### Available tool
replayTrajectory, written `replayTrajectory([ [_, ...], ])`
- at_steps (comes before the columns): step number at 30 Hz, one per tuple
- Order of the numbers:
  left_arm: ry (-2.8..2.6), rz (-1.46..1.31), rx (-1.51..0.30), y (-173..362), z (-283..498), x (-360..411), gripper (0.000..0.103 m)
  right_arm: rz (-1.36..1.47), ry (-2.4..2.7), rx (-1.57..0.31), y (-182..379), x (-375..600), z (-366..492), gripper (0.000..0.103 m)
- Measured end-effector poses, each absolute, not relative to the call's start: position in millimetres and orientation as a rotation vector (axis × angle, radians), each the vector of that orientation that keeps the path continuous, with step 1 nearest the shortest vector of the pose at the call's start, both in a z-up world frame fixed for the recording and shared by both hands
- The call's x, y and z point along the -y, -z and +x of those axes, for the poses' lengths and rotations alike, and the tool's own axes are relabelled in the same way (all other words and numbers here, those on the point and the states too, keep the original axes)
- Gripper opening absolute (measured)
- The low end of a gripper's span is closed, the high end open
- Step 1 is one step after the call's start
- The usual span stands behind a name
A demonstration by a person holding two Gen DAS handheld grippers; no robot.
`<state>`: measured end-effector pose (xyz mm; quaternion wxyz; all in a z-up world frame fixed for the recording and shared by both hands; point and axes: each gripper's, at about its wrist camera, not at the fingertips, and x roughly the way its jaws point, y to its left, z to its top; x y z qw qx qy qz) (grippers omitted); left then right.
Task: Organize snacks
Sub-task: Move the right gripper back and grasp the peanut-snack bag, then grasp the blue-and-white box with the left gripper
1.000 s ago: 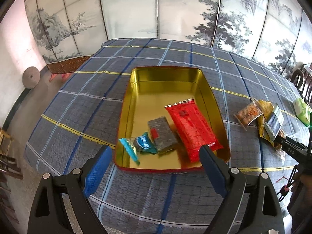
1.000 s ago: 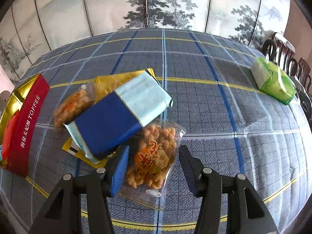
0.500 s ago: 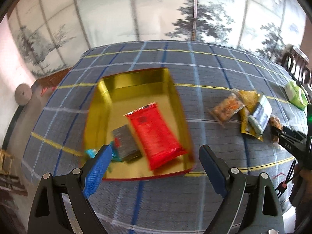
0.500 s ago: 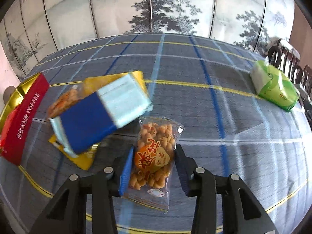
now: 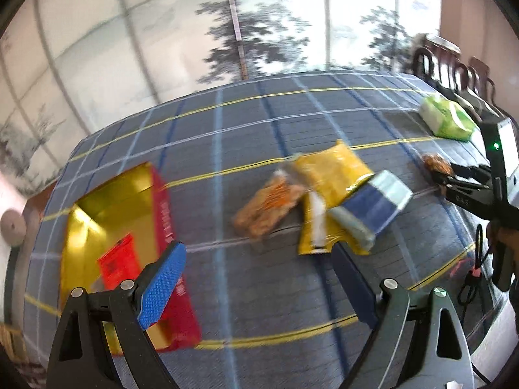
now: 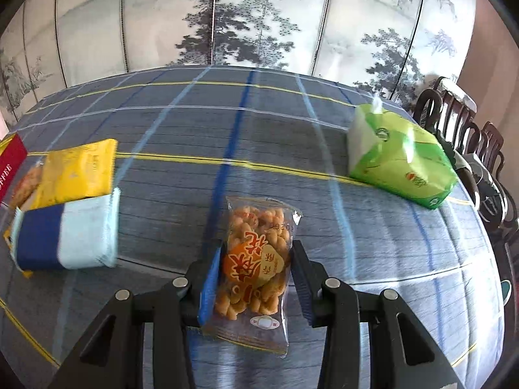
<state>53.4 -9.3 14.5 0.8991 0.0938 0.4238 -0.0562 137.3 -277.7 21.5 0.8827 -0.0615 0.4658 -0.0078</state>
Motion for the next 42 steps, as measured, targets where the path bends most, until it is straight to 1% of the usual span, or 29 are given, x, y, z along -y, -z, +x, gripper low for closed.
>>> replayTrajectory([
  [7, 0.224, 0.295, -0.858, -11.8, 70.7, 51.1, 0.089, -0.092, 0.02, -0.966, -19.1, 296.9, 132.8, 0.042],
  [21, 0.407, 0.517, -0.861, 20.4, 89.8, 117.4, 0.089, -0.035, 0.008, -0.979, -15.7, 309.6, 135.1, 0.043],
  [25, 0.42, 0.53, -0.866, 26.0, 98.8, 126.2, 0.089, -0.036, 0.011, -0.978, -14.9, 311.0, 136.6, 0.043],
  [35, 0.47, 0.461, -0.989, 49.0, 111.3, 134.0, 0.089, -0.034, 0.011, -0.978, -14.6, 311.1, 136.8, 0.043],
  [37, 0.477, 0.429, -1.006, 50.1, 110.1, 132.8, 0.084, -0.034, 0.012, -0.978, -14.7, 311.7, 136.3, 0.043],
  [38, 0.48, 0.426, -1.006, 50.6, 109.1, 133.2, 0.08, -0.033, 0.012, -0.978, -14.8, 311.7, 136.3, 0.043],
  [39, 0.484, 0.429, -1.012, 51.7, 107.7, 134.3, 0.074, -0.033, 0.012, -0.978, -14.7, 311.8, 136.3, 0.043],
  [42, 0.495, 0.446, -1.012, 53.6, 102.6, 137.8, 0.066, -0.03, 0.012, -0.978, -14.5, 311.9, 134.8, 0.043],
])
